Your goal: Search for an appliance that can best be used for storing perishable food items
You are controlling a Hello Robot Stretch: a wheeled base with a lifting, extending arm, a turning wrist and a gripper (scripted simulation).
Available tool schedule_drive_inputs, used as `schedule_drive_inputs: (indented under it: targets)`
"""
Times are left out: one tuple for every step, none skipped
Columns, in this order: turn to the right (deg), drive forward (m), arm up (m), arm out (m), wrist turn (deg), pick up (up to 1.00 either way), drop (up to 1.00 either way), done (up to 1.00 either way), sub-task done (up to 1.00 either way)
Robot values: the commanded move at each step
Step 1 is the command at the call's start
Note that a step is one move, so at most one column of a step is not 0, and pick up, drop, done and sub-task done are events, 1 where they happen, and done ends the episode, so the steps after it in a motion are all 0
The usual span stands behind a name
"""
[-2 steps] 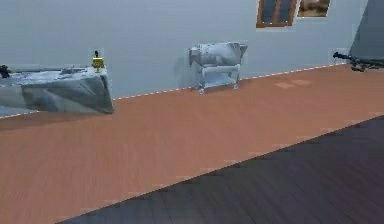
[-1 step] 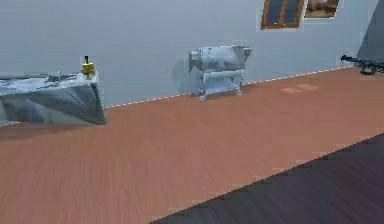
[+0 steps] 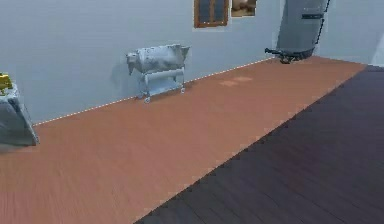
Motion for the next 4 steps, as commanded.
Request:
schedule_drive_inputs:
  targets:
    - [3.0,0.00,0.00,0.00,0.0,0.00,0.00,0.00,0.00]
    - [0.0,0.50,0.00,0.00,0.0,0.00,0.00,0.00,0.00]
    - [30.0,0.00,0.00,0.00,0.0,0.00,0.00,0.00,0.00]
    - [0.0,1.00,0.00,0.00,0.0,0.00,0.00,0.00,0.00]
